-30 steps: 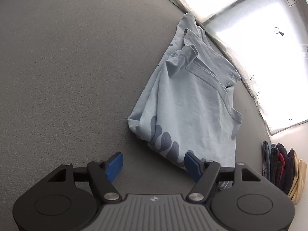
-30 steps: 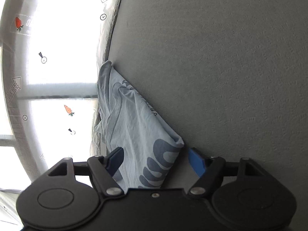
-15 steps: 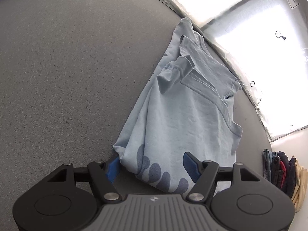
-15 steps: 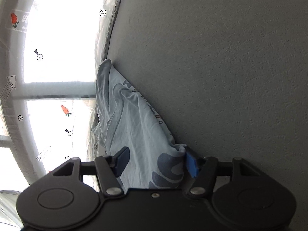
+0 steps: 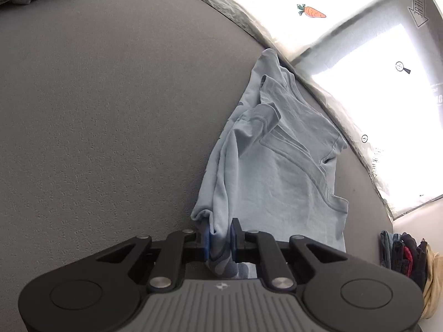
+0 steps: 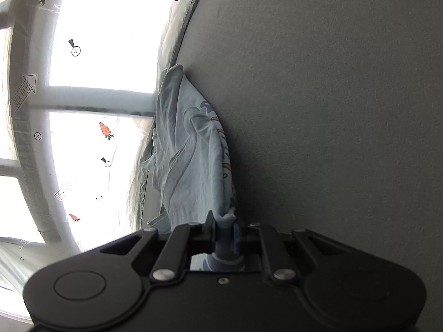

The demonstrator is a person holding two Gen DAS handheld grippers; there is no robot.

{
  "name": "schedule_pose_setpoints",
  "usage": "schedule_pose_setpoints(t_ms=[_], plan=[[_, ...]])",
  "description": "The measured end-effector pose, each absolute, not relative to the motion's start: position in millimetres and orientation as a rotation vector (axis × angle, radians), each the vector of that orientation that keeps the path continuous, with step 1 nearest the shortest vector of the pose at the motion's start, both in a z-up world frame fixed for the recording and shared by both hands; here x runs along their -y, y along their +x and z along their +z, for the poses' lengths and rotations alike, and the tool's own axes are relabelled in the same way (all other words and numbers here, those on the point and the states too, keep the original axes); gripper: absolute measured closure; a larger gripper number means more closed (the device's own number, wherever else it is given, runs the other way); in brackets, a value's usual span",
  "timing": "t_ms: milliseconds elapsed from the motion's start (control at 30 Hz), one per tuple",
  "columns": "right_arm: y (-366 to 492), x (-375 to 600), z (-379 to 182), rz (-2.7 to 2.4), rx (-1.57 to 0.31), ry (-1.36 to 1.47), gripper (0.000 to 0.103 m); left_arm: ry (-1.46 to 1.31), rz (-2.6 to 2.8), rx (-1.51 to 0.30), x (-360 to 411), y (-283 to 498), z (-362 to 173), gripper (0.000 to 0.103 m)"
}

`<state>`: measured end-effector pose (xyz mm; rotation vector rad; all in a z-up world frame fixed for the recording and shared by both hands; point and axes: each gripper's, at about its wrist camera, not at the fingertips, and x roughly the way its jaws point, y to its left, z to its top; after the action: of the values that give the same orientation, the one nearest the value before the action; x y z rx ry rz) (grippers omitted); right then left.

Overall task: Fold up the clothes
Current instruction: 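Grasp the folded T-shirt edge with both grippers and lift it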

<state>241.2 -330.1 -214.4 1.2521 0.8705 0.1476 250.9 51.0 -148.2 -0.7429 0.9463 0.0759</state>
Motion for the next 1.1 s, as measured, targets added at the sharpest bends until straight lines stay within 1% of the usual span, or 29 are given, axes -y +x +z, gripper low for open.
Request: schedule_pose_setpoints(t_ms=[167,300,400,467,533,633,733,900,1100], plan=[[230,334,-198,0.183,-0.868,1.290,0.092,-0.698,0.049,-0.922,-50,237,-121,0.092],[209,344,-183,0.199,-0.875,1.382,0.092,-0.799,0.027,-0.938,-61,217,-100,0.092],[186,350,-155,0.232,-0.849,1.403,0.092,-0.822,-0.012,-0.916,-64,200,-77,0.092],[178,349,-147,0.234,-0.845,1.387,0.092,-0.819,-0.019,-0.920,-64,200,-77,0.092],[176,348,-150,0.220,-0.859,1.389,0.092,-0.844,0.003,-0.963,-65,210,-91,0.092],[191,345,-166,0.163,-0.897,1.427,0.092,-0.888,0.026,-1.010,-65,223,-106,0.092],[202,344,-163,0.169,-0.889,1.403,0.092,-0.865,0.025,-0.986,-64,234,-101,0.092],[236,342,-165,0.165,-0.877,1.480,0.092,-0.862,0.027,-0.951,-64,261,-94,0.092],[291,337,-159,0.165,-0.876,1.506,0.092,-0.883,0.046,-0.931,-68,297,-94,0.092]])
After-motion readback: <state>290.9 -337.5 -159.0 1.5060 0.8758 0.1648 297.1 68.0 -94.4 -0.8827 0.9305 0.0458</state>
